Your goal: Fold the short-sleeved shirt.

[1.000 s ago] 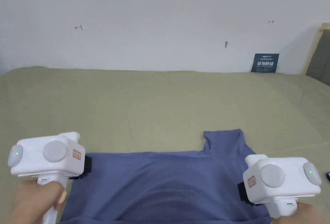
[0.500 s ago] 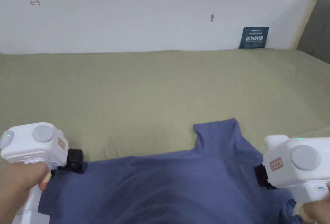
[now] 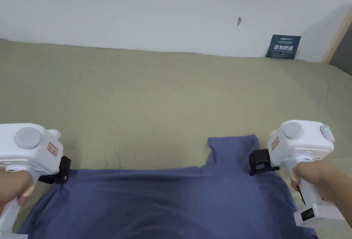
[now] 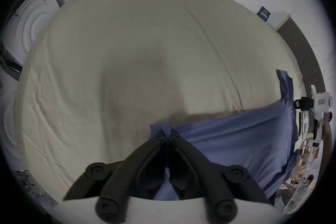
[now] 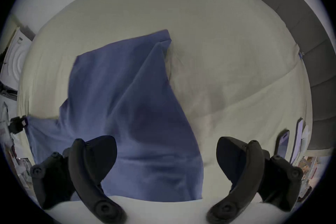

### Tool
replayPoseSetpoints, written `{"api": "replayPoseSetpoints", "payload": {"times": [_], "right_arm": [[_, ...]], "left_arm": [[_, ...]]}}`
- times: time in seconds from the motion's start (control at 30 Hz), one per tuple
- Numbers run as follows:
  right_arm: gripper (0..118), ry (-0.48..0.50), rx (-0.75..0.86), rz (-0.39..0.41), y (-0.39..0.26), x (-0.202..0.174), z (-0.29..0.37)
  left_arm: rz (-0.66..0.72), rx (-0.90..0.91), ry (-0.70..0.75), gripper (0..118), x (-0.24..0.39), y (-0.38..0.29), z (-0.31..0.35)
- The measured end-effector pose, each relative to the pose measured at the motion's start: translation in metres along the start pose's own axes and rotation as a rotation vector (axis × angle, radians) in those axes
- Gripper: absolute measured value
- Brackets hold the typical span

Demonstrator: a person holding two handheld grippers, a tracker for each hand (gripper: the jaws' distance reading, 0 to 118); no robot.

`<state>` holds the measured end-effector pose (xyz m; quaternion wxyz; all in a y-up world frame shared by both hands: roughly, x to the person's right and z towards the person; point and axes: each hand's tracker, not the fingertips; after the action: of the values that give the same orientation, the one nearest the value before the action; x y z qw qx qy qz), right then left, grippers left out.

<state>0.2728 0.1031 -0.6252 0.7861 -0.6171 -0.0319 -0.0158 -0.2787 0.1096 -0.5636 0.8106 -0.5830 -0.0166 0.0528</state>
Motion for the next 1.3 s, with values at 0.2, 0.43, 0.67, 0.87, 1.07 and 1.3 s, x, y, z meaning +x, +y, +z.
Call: {"api": "replayPoseSetpoints", "payload": {"times": [0.2,0.43,0.67,0.87,1.07,1.3], "right_arm": [[43,-0.032,-0.019,0.061,-0.003,0.004,-0.010],[1,0.008,0.059,0.068,-0.017,-0.018,0.055],[1,0.005,0.142,0.157,-0.070,-0.021,0.133],[1,-0.002,0.183,0.161,-0.153,-0.011,0.186],[1,0.023,0.181,0.140,-0.245,0.012,0.190],[1,0.025,0.062,0.084,-0.299,0.037,0.132]], "left_arm": [[-0.024,-0.019,0.012,2,0.005,0.003,-0.011],[-0.040,0.009,0.008,2,0.007,-0.004,0.013],[-0.082,0.103,-0.026,2,-0.001,-0.039,0.092],[-0.067,0.137,-0.053,2,-0.012,-0.113,0.147],[-0.043,0.131,-0.072,2,-0.022,-0.203,0.160],[-0.026,0.049,-0.061,2,-0.029,-0.265,0.115]]}}
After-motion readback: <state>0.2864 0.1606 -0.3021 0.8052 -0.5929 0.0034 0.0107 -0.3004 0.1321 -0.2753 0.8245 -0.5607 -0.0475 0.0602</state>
